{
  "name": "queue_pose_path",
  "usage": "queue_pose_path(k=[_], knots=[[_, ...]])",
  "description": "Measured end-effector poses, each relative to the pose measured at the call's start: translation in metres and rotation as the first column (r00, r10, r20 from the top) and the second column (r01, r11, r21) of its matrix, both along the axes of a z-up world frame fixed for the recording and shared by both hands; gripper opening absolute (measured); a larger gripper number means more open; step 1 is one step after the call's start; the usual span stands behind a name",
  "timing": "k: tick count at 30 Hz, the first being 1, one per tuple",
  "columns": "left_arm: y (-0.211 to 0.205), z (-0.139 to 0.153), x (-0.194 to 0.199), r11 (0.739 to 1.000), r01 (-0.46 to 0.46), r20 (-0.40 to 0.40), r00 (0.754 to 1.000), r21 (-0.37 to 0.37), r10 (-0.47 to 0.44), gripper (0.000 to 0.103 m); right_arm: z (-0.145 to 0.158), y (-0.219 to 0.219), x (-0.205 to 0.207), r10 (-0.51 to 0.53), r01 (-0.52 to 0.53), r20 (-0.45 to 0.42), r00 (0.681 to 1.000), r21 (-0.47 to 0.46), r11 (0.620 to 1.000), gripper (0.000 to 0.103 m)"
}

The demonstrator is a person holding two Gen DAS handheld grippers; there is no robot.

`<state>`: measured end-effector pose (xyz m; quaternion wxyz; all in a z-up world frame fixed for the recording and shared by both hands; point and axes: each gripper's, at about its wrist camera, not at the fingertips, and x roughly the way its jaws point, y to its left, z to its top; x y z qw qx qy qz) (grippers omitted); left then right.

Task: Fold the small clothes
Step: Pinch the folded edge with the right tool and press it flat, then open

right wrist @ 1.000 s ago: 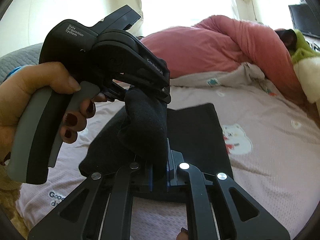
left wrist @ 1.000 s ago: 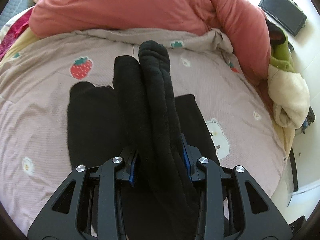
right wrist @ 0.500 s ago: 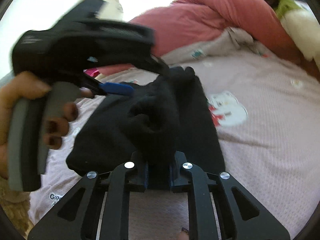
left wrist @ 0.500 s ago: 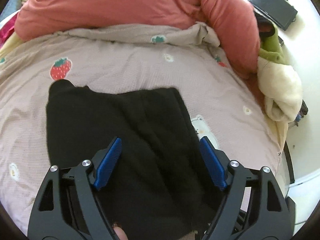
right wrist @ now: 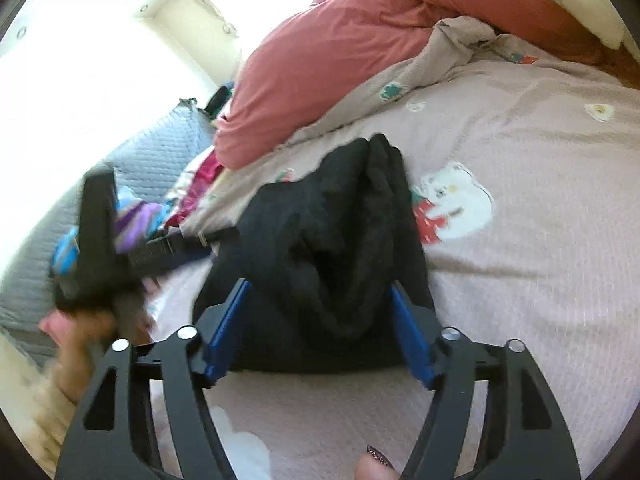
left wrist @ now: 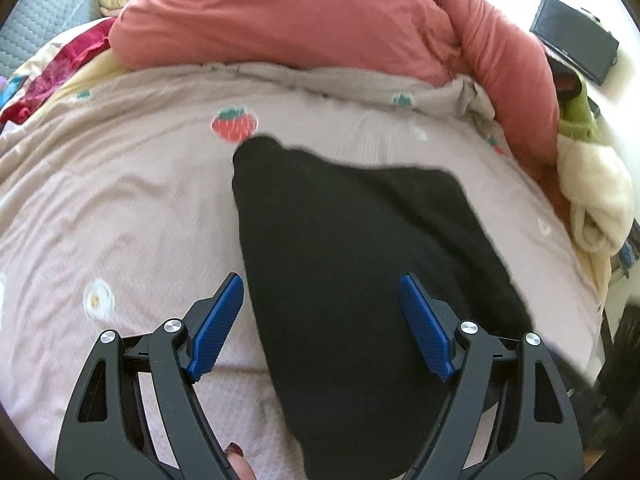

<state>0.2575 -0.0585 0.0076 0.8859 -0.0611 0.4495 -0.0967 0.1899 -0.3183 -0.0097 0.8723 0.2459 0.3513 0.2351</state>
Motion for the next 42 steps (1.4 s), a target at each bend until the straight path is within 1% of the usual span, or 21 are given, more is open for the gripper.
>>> queue_pose_path(k=[4, 5, 7, 9, 10, 12, 13, 15, 17, 20, 22, 24, 26, 28, 30, 34, 36, 40, 41, 42], knots=[[0.002, -0.004, -0.005, 0.999, -0.007, 0.009, 1.000, -0.033, 0.007, 0.073, 0.003, 0.006, 0.025, 0.030, -0.032, -0.059, 0.998, -0.029, 0.999, 0.076], [0.003, -0.004, -0.008, 0.999, -0.006, 0.012, 1.000, -0.032, 0.006, 0.073, 0.002, 0.008, 0.031, 0.036, -0.038, -0.068, 0.997, -0.029, 0.999, 0.076], [0.002, -0.003, -0.011, 1.000, -0.001, 0.023, 1.000, -0.018, 0.001, 0.073, -0.001, 0.015, 0.041, 0.047, -0.050, -0.089, 0.995, -0.027, 0.998, 0.072], [0.000, -0.002, -0.013, 1.000, 0.004, 0.031, 1.000, -0.008, -0.004, 0.073, -0.006, 0.018, 0.051, 0.037, -0.041, -0.108, 0.993, -0.031, 0.999, 0.063], [0.001, -0.002, -0.014, 1.000, 0.006, 0.033, 0.999, -0.007, -0.005, 0.073, -0.008, 0.019, 0.054, 0.033, -0.037, -0.115, 0.993, -0.038, 0.999, 0.061], [0.001, -0.002, -0.016, 1.000, 0.007, 0.035, 0.999, -0.005, -0.007, 0.073, -0.008, 0.022, 0.055, 0.025, -0.031, -0.107, 0.994, -0.055, 0.998, 0.045], [0.001, -0.002, -0.016, 1.000, 0.009, 0.036, 0.999, -0.005, -0.009, 0.073, -0.008, 0.022, 0.052, 0.021, -0.028, -0.104, 0.994, -0.068, 0.997, 0.042], [0.003, -0.003, -0.017, 1.000, 0.008, 0.036, 0.999, -0.008, -0.007, 0.075, -0.008, 0.022, 0.053, 0.020, -0.027, -0.100, 0.995, -0.072, 0.997, 0.029], [0.004, -0.003, -0.018, 1.000, 0.006, 0.033, 0.999, -0.018, -0.005, 0.075, -0.008, 0.023, 0.055, 0.024, -0.032, -0.091, 0.996, -0.087, 0.996, 0.024], [0.004, -0.001, -0.020, 1.000, 0.007, 0.033, 0.999, -0.017, -0.007, 0.075, 0.001, 0.029, 0.056, 0.047, -0.053, -0.041, 0.998, -0.152, 0.987, 0.021], [0.003, 0.001, -0.023, 1.000, 0.016, 0.038, 0.999, -0.017, -0.015, 0.075, 0.013, 0.027, 0.054, 0.059, -0.056, 0.010, 0.998, -0.173, 0.983, 0.020], [0.001, 0.002, -0.025, 1.000, 0.025, 0.037, 0.999, -0.009, -0.024, 0.075, 0.018, 0.023, 0.054, 0.050, -0.043, 0.031, 0.998, -0.188, 0.981, 0.020], [-0.001, 0.001, -0.026, 1.000, 0.027, 0.035, 0.999, 0.000, -0.027, 0.075, 0.014, 0.021, 0.057, 0.046, -0.041, 0.019, 0.999, -0.209, 0.977, 0.021], [-0.002, -0.001, -0.026, 1.000, 0.025, 0.029, 0.999, 0.000, -0.025, 0.075, 0.001, 0.022, 0.061, 0.047, -0.052, -0.028, 0.998, -0.212, 0.976, 0.022], [-0.002, -0.005, -0.026, 1.000, 0.025, 0.019, 0.999, -0.011, -0.025, 0.075, -0.011, 0.019, 0.062, 0.027, -0.038, -0.059, 0.998, -0.199, 0.979, 0.026], [-0.004, -0.009, -0.028, 1.000, 0.019, 0.019, 1.000, -0.010, -0.019, 0.076, -0.015, 0.019, 0.056, -0.007, -0.005, -0.062, 0.998, -0.195, 0.981, 0.029], [-0.001, -0.009, -0.030, 1.000, 0.013, 0.017, 1.000, -0.016, -0.013, 0.076, -0.015, 0.020, 0.052, -0.020, 0.008, -0.062, 0.998, -0.199, 0.980, 0.035], [0.002, -0.008, -0.035, 1.000, 0.011, 0.025, 1.000, -0.012, -0.011, 0.076, -0.012, 0.018, 0.042, -0.037, 0.024, -0.058, 0.998, -0.208, 0.978, 0.041], [0.002, -0.008, -0.036, 1.000, 0.011, 0.026, 1.000, -0.012, -0.011, 0.076, -0.011, 0.017, 0.039, -0.039, 0.026, -0.057, 0.998, -0.214, 0.976, 0.043], [0.003, -0.008, -0.038, 1.000, 0.010, 0.028, 1.000, -0.012, -0.010, 0.076, -0.010, 0.017, 0.035, -0.045, 0.033, -0.050, 0.998, -0.227, 0.973, 0.044]])
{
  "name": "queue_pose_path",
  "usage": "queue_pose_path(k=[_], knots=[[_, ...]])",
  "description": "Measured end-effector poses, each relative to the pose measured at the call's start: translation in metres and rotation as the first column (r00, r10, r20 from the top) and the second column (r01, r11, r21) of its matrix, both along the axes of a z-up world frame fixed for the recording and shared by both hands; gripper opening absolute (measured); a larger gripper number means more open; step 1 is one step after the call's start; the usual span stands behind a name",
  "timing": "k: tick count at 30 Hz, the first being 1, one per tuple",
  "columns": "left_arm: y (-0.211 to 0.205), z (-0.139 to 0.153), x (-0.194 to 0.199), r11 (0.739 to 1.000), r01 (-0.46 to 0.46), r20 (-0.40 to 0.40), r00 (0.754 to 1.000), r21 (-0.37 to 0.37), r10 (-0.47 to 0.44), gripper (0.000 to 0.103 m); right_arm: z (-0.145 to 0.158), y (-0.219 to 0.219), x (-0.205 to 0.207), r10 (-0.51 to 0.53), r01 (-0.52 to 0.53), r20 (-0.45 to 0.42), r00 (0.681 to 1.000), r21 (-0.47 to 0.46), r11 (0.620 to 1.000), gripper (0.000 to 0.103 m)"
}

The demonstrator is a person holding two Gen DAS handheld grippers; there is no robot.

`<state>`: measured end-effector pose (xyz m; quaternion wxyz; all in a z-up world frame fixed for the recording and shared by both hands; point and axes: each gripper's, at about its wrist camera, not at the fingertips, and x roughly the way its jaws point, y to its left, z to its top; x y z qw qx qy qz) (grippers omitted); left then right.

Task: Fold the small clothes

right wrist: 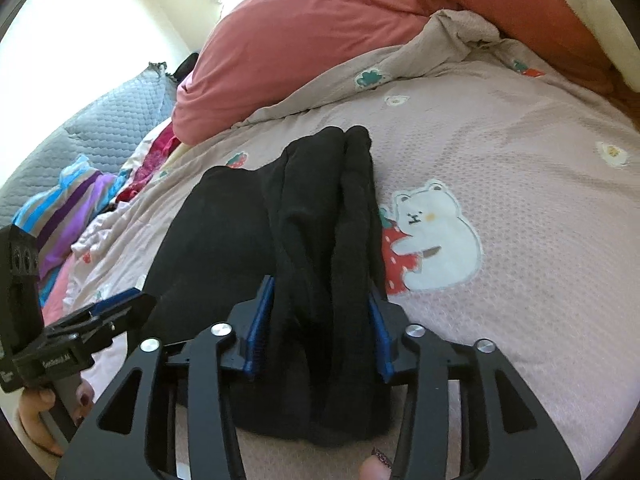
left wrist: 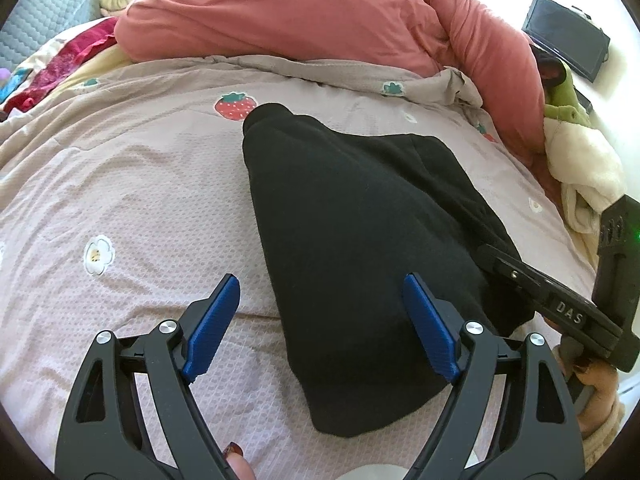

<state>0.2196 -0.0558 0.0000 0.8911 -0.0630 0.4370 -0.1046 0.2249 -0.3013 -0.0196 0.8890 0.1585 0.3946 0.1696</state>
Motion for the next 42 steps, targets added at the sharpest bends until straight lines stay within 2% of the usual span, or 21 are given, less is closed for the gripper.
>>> queue_pose_path(k=[7, 8, 9, 10, 13, 16, 17, 19, 23, 26, 28, 30, 32, 34, 37, 42], knots=[[0.003, 0.000, -0.016, 1.000, 0.004, 0.008, 1.000, 0.006, -0.004, 0.076, 0.003, -0.003, -0.028, 0.003, -0.002, 0.030, 1.000, -0.036, 0.999, 0.047], [0.002, 0.000, -0.018, 1.000, 0.006, 0.007, 1.000, 0.009, -0.007, 0.076, 0.003, -0.003, -0.031, 0.012, -0.011, 0.032, 0.999, -0.031, 0.999, 0.040], [0.001, 0.000, -0.020, 1.000, 0.009, 0.006, 1.000, 0.013, -0.010, 0.076, 0.003, -0.004, -0.035, 0.019, -0.018, 0.031, 0.999, -0.030, 0.999, 0.029], [-0.001, -0.002, -0.022, 1.000, 0.017, 0.004, 1.000, 0.020, -0.017, 0.076, 0.003, -0.004, -0.037, 0.025, -0.024, 0.030, 0.999, -0.031, 0.999, 0.026], [-0.006, -0.009, -0.026, 0.999, 0.020, -0.001, 1.000, 0.045, -0.020, 0.076, 0.003, -0.007, -0.041, 0.023, -0.022, 0.034, 0.999, -0.021, 1.000, 0.024], [-0.005, -0.017, -0.027, 1.000, 0.013, -0.014, 1.000, 0.021, -0.012, 0.078, -0.006, -0.009, -0.040, -0.004, 0.005, 0.026, 1.000, -0.023, 1.000, 0.026], [-0.003, -0.019, -0.027, 1.000, 0.012, -0.022, 1.000, 0.008, -0.012, 0.078, -0.012, -0.010, -0.038, -0.014, 0.015, 0.016, 1.000, -0.019, 1.000, 0.030], [-0.003, -0.018, -0.029, 1.000, 0.014, -0.022, 1.000, 0.005, -0.014, 0.078, -0.016, -0.011, -0.039, -0.032, 0.032, 0.006, 0.999, 0.001, 0.999, 0.030], [-0.005, -0.013, -0.032, 1.000, 0.020, -0.009, 1.000, 0.019, -0.020, 0.077, -0.003, -0.004, -0.048, -0.045, 0.047, 0.038, 0.998, -0.052, 0.998, 0.041], [-0.007, -0.011, -0.034, 0.999, 0.026, -0.006, 1.000, 0.026, -0.026, 0.077, 0.003, 0.000, -0.054, -0.058, 0.063, 0.053, 0.997, -0.101, 0.993, 0.057], [-0.007, -0.009, -0.035, 0.999, 0.029, -0.003, 1.000, 0.024, -0.028, 0.077, 0.007, 0.000, -0.059, -0.064, 0.071, 0.065, 0.996, -0.116, 0.991, 0.061], [-0.007, -0.008, -0.036, 0.999, 0.030, 0.001, 1.000, 0.022, -0.030, 0.077, 0.011, -0.001, -0.064, -0.072, 0.082, 0.078, 0.994, -0.131, 0.988, 0.070], [-0.007, -0.005, -0.037, 0.999, 0.029, 0.006, 1.000, 0.022, -0.029, 0.077, 0.017, -0.002, -0.070, -0.072, 0.086, 0.099, 0.992, -0.141, 0.986, 0.070], [-0.007, -0.002, -0.039, 0.999, 0.028, 0.014, 0.999, 0.019, -0.029, 0.077, 0.024, -0.003, -0.074, -0.080, 0.097, 0.117, 0.990, -0.148, 0.984, 0.077], [-0.007, 0.005, -0.043, 0.999, 0.030, 0.029, 0.999, 0.018, -0.031, 0.077, 0.035, -0.005, -0.082, -0.086, 0.110, 0.154, 0.984, -0.151, 0.982, 0.080], [-0.004, 0.018, -0.053, 0.999, 0.032, 0.064, 0.997, 0.019, -0.033, 0.077, 0.052, -0.003, -0.096, -0.074, 0.109, 0.207, 0.976, -0.163, 0.981, 0.095]])
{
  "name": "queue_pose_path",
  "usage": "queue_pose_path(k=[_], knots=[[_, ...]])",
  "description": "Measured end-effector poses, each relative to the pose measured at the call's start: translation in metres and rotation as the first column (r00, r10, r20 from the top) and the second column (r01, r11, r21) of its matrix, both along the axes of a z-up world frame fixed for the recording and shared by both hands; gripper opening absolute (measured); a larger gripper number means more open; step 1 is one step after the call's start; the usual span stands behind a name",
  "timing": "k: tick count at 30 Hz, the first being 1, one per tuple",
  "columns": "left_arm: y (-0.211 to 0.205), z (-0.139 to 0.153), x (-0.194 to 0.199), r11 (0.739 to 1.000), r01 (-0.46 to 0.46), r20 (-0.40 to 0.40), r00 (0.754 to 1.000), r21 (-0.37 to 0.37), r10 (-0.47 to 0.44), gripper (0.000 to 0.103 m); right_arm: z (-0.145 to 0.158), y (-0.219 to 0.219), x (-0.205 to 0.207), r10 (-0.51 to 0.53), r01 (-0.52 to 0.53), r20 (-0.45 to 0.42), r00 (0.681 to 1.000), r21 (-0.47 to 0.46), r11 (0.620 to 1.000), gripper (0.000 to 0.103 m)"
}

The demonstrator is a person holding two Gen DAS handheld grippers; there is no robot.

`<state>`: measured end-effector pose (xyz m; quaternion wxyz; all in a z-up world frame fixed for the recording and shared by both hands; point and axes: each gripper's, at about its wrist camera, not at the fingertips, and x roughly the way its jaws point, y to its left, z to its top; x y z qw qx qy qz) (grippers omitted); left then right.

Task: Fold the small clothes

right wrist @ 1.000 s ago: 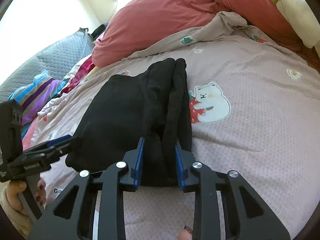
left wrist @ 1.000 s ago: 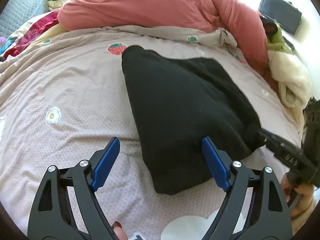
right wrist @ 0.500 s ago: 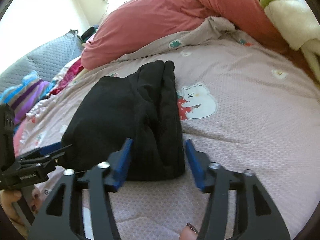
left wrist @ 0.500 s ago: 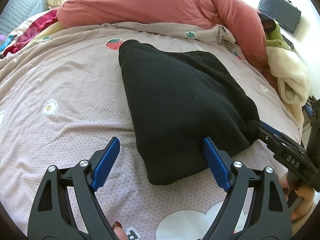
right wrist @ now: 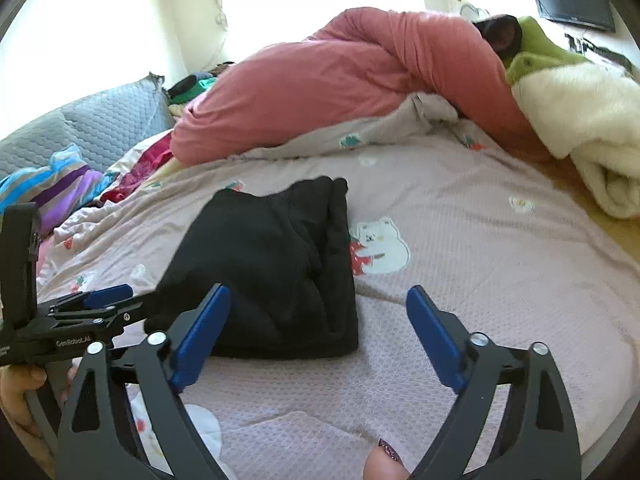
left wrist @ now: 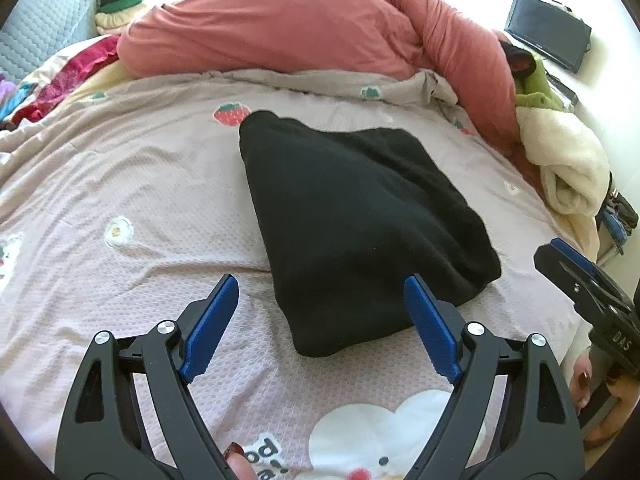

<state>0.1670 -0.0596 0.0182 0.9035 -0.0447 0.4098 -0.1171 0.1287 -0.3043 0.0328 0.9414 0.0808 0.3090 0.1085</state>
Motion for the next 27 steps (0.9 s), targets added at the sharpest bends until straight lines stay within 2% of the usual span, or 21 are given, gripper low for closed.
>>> queue_pose_path(k=[2, 5, 9, 11, 20, 27], knots=[[0.002, 0.005, -0.005, 1.000, 0.001, 0.015, 1.000, 0.004, -0.001, 0.078, 0.005, 0.001, -0.005, -0.003, 0.003, 0.016, 1.000, -0.003, 1.000, 0.095], [0.005, 0.013, -0.012, 1.000, -0.004, 0.036, 0.999, 0.008, 0.004, 0.085, 0.013, 0.002, -0.013, -0.005, 0.006, 0.047, 0.999, -0.010, 1.000, 0.095], [0.010, 0.022, -0.021, 1.000, -0.010, 0.063, 0.998, 0.007, 0.010, 0.087, 0.021, 0.002, -0.022, -0.004, 0.007, 0.077, 0.997, -0.029, 1.000, 0.096], [0.012, 0.027, -0.027, 1.000, -0.013, 0.077, 0.997, 0.012, 0.012, 0.094, 0.025, 0.004, -0.026, -0.004, 0.008, 0.093, 0.996, -0.041, 0.999, 0.098], [0.022, 0.036, -0.058, 0.997, -0.038, 0.129, 0.991, 0.061, 0.030, 0.094, 0.031, 0.014, -0.049, 0.013, -0.006, 0.111, 0.994, -0.067, 0.998, 0.098], [0.031, 0.029, -0.079, 0.995, -0.049, 0.125, 0.991, 0.087, 0.037, 0.094, 0.021, 0.030, -0.066, 0.015, -0.007, 0.095, 0.995, -0.080, 0.997, 0.098]])
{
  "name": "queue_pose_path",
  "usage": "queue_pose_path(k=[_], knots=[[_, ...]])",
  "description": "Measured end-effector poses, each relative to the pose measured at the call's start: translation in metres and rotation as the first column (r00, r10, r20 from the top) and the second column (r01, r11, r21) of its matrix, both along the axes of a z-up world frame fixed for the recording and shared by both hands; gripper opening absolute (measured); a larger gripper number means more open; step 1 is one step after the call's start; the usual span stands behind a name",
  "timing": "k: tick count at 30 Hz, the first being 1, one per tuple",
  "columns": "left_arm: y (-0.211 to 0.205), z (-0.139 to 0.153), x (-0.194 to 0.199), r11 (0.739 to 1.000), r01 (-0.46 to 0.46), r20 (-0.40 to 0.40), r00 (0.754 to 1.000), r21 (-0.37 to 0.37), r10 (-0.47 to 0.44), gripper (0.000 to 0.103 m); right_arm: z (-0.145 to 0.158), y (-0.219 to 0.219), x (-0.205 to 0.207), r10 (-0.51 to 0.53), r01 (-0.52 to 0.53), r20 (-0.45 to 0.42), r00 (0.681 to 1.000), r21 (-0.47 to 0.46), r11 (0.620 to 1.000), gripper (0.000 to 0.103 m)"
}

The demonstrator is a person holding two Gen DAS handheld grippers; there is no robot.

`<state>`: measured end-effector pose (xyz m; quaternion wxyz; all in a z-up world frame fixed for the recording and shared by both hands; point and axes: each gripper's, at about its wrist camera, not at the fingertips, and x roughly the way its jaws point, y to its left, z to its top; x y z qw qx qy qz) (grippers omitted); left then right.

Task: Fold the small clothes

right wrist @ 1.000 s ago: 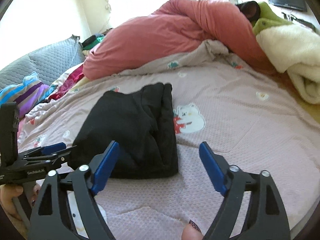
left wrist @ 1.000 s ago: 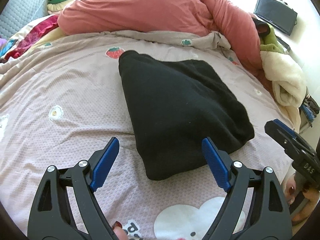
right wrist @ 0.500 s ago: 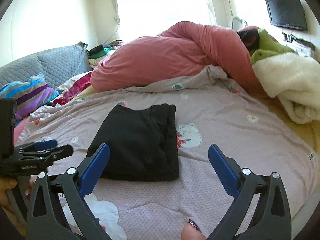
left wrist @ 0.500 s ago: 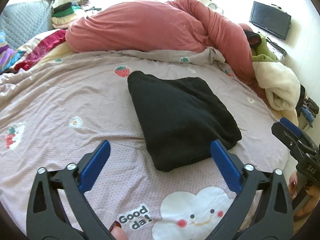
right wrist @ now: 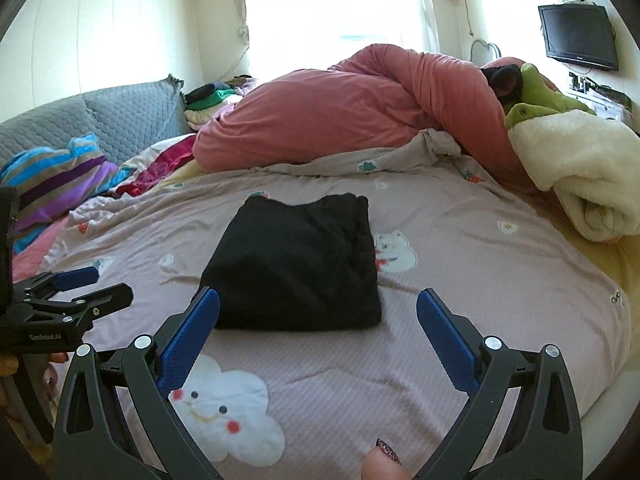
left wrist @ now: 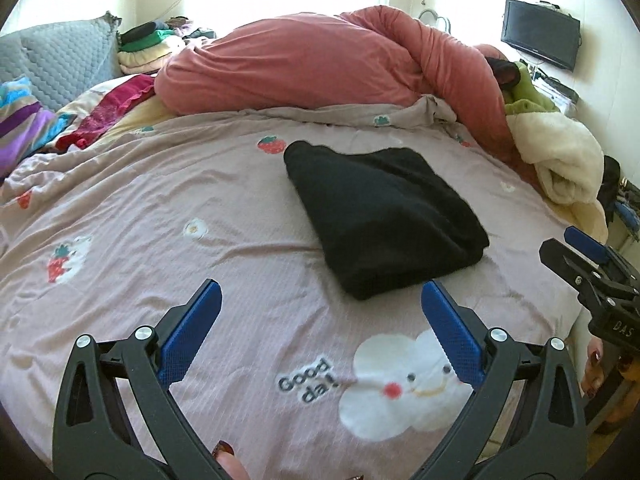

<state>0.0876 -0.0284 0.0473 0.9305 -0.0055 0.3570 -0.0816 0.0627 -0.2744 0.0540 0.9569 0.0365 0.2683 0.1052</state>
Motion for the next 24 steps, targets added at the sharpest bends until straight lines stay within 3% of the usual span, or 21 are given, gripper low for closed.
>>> queue_pose_path(k=[10, 15, 24], knots=[[0.024, -0.034, -0.019, 0.995, -0.094, -0.065, 0.994, -0.028, 0.092, 0.094, -0.034, 0.020, -0.016, -0.013, 0.010, -0.087, 0.996, -0.036, 0.999, 0.098], [0.020, -0.043, -0.025, 0.997, -0.079, -0.077, 0.994, -0.022, 0.077, 0.094, -0.049, 0.023, -0.017, -0.027, 0.021, -0.145, 0.989, -0.038, 0.999, 0.098], [0.021, -0.044, -0.027, 0.995, -0.090, -0.085, 0.993, -0.030, 0.087, 0.094, -0.052, 0.021, -0.018, -0.029, 0.023, -0.158, 0.987, -0.039, 0.999, 0.098]])
